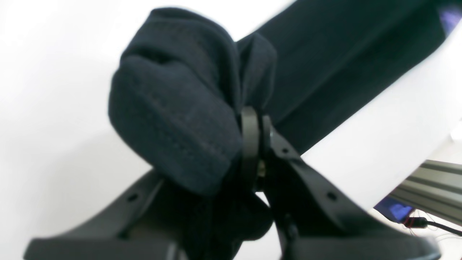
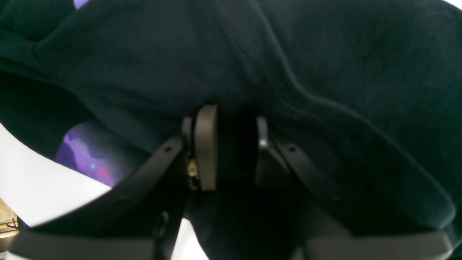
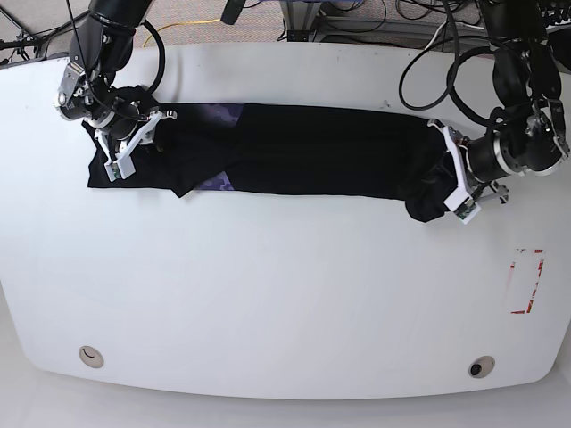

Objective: Fold the T-shirt properly
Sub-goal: 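Fold the strip end with the left gripper toward the right gripper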

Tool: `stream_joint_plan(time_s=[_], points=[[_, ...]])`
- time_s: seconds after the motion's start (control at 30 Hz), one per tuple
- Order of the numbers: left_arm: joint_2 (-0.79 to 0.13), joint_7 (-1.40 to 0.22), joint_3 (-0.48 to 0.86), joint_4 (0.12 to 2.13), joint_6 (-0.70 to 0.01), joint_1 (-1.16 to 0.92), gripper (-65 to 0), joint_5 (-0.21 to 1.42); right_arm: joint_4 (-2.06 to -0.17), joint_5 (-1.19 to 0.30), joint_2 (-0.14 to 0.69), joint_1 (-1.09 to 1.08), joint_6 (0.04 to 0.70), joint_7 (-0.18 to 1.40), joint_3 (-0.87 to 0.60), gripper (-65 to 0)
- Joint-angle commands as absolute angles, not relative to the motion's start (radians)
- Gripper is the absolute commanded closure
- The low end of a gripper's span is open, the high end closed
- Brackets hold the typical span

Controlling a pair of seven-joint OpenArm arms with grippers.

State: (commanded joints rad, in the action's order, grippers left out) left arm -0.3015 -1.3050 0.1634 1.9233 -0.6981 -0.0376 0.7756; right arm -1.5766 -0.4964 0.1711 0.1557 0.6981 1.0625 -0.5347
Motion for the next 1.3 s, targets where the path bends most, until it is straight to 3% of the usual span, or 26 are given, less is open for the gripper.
stream_joint_plan(time_s=[0.13,0.43,0.67,0.73,1.03,1.17,1.3], points=[[-0.234,-1.305,0.088,1.92,-0.698,-0.018,-4.7,0.757,-1.577,-0.495,0.171,0.156,0.698,1.063,-0.535,-13.2],[-0.038,-1.302,-0.062,1.894,-0.698,0.024,-4.9,0.516,-1.577,-0.499,0.171,0.156,0.698,1.063,-0.535,-13.2],[0.018,-1.3,-0.114,1.885,-0.698,0.035,-5.1,0.478,-1.578,-0.503,0.17,0.156,0.698,1.063,-0.535,-13.2],[0.021,-1.3,-0.116,1.885,-0.698,0.036,-8.9,0.47,-1.58,-0.503,0.17,0.156,0.698,1.063,-0.535,-13.2],[0.122,-1.305,-0.119,1.888,-0.698,0.058,-38.7,0.401,-1.58,-0.503,0.171,0.156,0.698,1.063,-0.535,-13.2],[0.157,-1.326,-0.13,1.891,-0.698,0.082,-41.8,0.421,-1.581,-0.503,0.171,0.156,0.698,1.063,-0.535,-13.2],[0.157,-1.371,-0.139,1.894,-0.698,0.113,-41.5,0.572,-1.577,-0.503,0.17,0.154,0.698,1.063,-0.535,-13.2]])
